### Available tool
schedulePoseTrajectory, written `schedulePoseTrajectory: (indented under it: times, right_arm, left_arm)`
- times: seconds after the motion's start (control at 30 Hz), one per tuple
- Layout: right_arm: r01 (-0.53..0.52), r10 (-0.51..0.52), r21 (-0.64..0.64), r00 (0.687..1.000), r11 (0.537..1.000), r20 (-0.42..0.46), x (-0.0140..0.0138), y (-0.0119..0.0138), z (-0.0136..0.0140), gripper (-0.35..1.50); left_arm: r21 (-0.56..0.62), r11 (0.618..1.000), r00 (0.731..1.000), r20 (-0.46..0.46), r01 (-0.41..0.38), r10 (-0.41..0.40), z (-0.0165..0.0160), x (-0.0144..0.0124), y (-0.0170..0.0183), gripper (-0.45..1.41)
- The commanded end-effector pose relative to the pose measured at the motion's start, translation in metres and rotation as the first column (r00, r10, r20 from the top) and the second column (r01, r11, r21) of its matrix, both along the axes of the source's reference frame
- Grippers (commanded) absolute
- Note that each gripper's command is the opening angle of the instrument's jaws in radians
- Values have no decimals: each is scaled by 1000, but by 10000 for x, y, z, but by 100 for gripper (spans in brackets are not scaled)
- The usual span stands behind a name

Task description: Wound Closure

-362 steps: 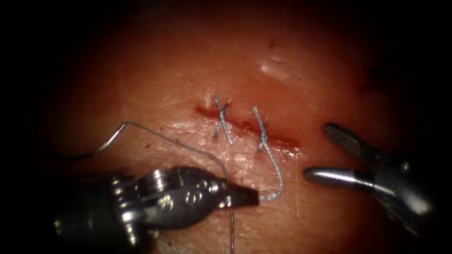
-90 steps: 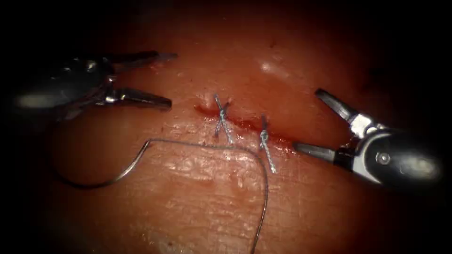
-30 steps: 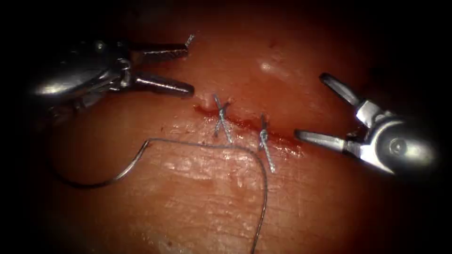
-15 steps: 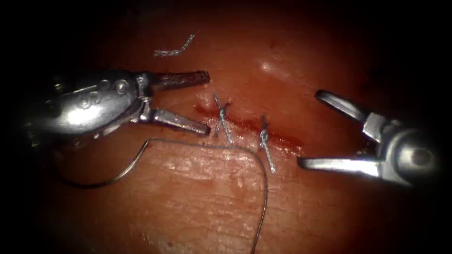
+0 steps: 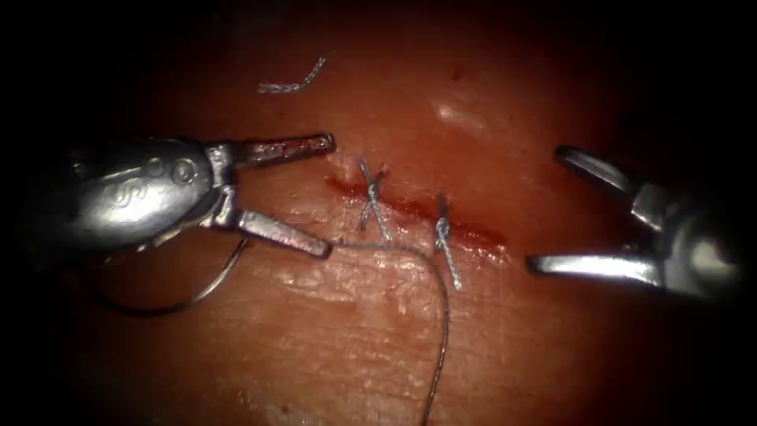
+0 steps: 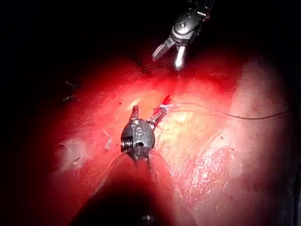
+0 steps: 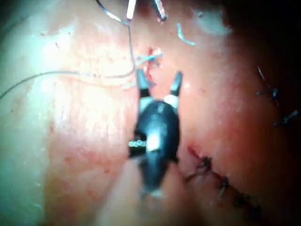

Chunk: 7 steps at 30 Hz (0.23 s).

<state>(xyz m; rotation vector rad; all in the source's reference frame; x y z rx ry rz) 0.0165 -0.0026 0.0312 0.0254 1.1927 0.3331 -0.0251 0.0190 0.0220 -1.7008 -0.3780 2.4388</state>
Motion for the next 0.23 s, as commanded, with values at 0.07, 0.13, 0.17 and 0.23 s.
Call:
schedulePoseTrajectory:
  times: [0.07,0.13,0.17,0.23]
  right_arm:
    - [1,-1,-2,1000,1000,-2,7,1,5,93]
    - [1,-1,-2,1000,1000,-2,7,1,5,93]
    - [1,-1,-1,1000,1000,-2,7,1,3,93]
    - [-2,2,-1,1000,1000,-1,8,1,2,93]
  left_arm:
    - [-3,1000,1000,1,0,0,7,-6,2,66]
    - [-4,1000,1000,1,0,0,8,-6,2,66]
    - [-4,1000,1000,1,0,0,8,-6,2,66]
    - [-4,1000,1000,1,0,0,8,-6,2,66]
